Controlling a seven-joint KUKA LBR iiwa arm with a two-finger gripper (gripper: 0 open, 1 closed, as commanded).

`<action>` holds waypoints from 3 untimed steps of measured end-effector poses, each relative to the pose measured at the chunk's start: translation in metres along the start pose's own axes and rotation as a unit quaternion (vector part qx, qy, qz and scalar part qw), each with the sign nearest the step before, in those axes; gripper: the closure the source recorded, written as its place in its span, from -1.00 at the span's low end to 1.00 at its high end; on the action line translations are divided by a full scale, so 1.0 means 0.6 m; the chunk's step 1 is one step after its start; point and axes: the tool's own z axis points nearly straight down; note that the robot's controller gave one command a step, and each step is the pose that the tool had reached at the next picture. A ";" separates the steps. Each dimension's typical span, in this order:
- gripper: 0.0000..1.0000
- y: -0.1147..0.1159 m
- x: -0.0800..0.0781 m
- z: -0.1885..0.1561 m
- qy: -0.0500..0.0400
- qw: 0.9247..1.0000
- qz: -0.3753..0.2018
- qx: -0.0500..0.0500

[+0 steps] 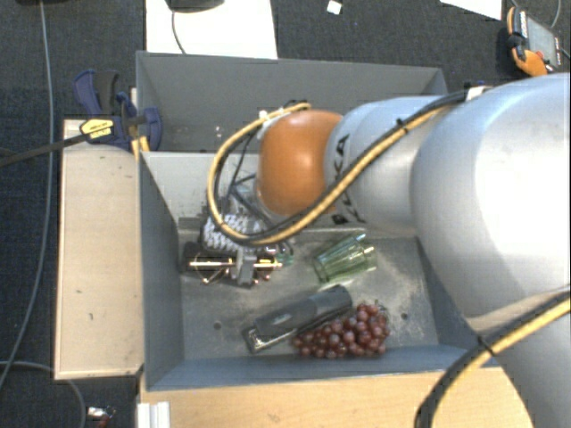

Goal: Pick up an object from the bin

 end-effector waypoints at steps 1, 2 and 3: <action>-1.00 0.029 -0.008 0.001 -0.007 1.000 0.005 0.001; 1.00 0.001 -0.009 -0.001 -0.028 0.999 0.021 -0.010; 1.00 0.001 -0.008 0.000 -0.028 0.999 0.022 -0.010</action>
Offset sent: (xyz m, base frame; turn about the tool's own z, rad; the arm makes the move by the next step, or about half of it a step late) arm -0.0075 -0.0085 -0.0143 0.0398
